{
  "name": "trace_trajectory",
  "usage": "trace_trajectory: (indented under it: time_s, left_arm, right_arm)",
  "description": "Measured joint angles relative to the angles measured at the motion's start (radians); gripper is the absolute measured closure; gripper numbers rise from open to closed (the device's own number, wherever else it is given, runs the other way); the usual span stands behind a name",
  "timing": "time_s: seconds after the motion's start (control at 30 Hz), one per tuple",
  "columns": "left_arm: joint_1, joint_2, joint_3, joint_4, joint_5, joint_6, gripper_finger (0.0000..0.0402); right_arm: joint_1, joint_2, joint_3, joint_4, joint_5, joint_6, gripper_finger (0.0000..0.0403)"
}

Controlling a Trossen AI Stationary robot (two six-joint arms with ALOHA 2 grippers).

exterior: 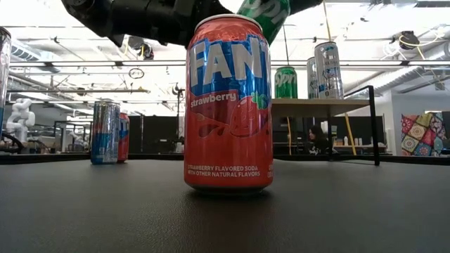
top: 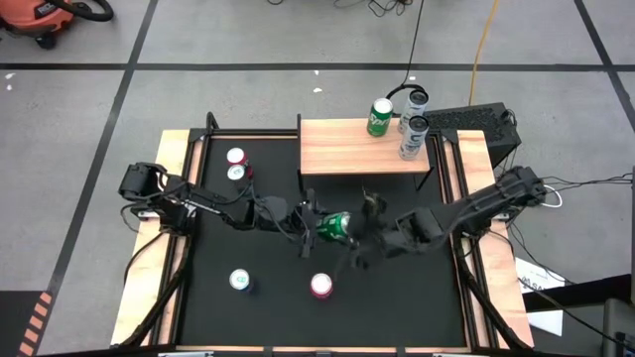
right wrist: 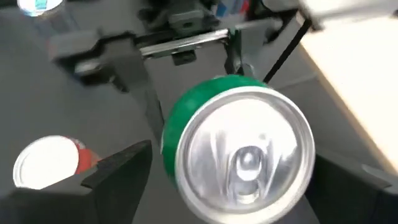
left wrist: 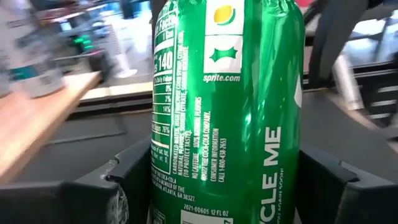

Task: Place canned beverage on shelf
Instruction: Put the green soda can on the shelf

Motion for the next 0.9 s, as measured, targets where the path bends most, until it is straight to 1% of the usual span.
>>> trace_trajectory:
  time_s: [0.07,0.13,0.23,0.33,0.47,0.63,0.73,0.9]
  left_arm:
    - [0.000,0.001,-0.001,0.023,0.081,-0.004,0.0123]
    - [0.000,0.001,-0.001,0.040,0.162,-0.004,0.0123]
    - [-0.001,0.001,-0.001,0.038,0.239,-0.003,0.0122]
    - [0.000,0.001,-0.001,0.039,0.295,0.000,0.0121]
    - [-0.002,0.001,-0.001,0.039,0.307,-0.001,0.0120]
    - [0.000,0.001,-0.001,0.033,0.303,-0.002,0.0119]
    - [-0.001,0.001,-0.001,0.032,0.302,-0.002,0.0119]
    - [-0.001,0.001,-0.001,0.031,0.301,-0.003,0.0119]
  right_arm:
    - [0.035,0.000,0.000,0.006,0.038,-0.038,0.0033]
    - [0.054,0.000,0.000,0.029,0.035,-0.083,0.0033]
    - [0.064,0.000,0.000,0.088,-0.024,-0.182,0.0037]
    - [0.065,0.000,0.000,0.143,-0.085,-0.279,0.0039]
    - [0.040,0.000,0.000,0.196,-0.169,-0.326,0.0039]
    - [0.018,0.000,0.000,0.184,-0.196,-0.325,0.0052]
    - [0.012,0.000,0.000,0.152,-0.200,-0.315,0.0075]
    - [0.012,0.000,0.000,0.147,-0.202,-0.302,0.0120]
